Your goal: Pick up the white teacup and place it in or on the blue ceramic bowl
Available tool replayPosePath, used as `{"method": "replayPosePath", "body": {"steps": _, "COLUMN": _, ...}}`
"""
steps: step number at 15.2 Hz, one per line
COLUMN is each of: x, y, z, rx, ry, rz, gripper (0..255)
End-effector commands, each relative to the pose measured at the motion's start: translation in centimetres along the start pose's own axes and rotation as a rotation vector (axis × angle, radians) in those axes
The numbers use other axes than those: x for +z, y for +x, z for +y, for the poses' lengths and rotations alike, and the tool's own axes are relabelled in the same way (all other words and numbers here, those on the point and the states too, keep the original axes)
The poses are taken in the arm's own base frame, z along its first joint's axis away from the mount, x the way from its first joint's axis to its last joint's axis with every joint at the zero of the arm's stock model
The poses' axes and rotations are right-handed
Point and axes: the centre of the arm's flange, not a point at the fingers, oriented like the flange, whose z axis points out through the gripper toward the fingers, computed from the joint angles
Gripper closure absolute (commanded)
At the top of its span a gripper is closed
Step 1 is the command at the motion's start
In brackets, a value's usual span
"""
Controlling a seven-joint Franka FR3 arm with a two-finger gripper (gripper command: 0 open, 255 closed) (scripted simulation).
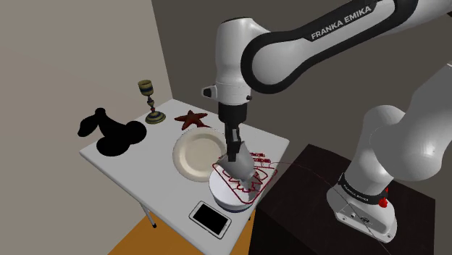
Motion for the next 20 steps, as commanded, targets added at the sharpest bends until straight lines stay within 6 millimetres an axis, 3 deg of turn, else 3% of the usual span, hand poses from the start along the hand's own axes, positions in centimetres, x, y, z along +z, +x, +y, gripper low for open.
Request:
{"method": "replayPosePath", "body": {"steps": 1, "x": 1.1, "y": 0.0, "z": 0.1, "rx": 0.000, "ry": 0.000, "rz": 0.001, "gripper": 255}}
{"method": "replayPosePath", "body": {"steps": 7, "x": 4.5, "y": -0.2, "z": 0.9, "rx": 0.000, "ry": 0.000, "rz": 0.001, "gripper": 255}}
{"method": "replayPosePath", "body": {"steps": 15, "x": 4.5, "y": -0.2, "z": 0.9, "rx": 0.000, "ry": 0.000, "rz": 0.001, "gripper": 255}}
{"method": "replayPosePath", "body": {"steps": 16, "x": 4.7, "y": -0.3, "z": 1.0, "rx": 0.000, "ry": 0.000, "rz": 0.001, "gripper": 0}}
{"method": "replayPosePath", "body": {"steps": 20, "x": 4.9, "y": -0.2, "z": 1.1, "rx": 0.000, "ry": 0.000, "rz": 0.001, "gripper": 0}}
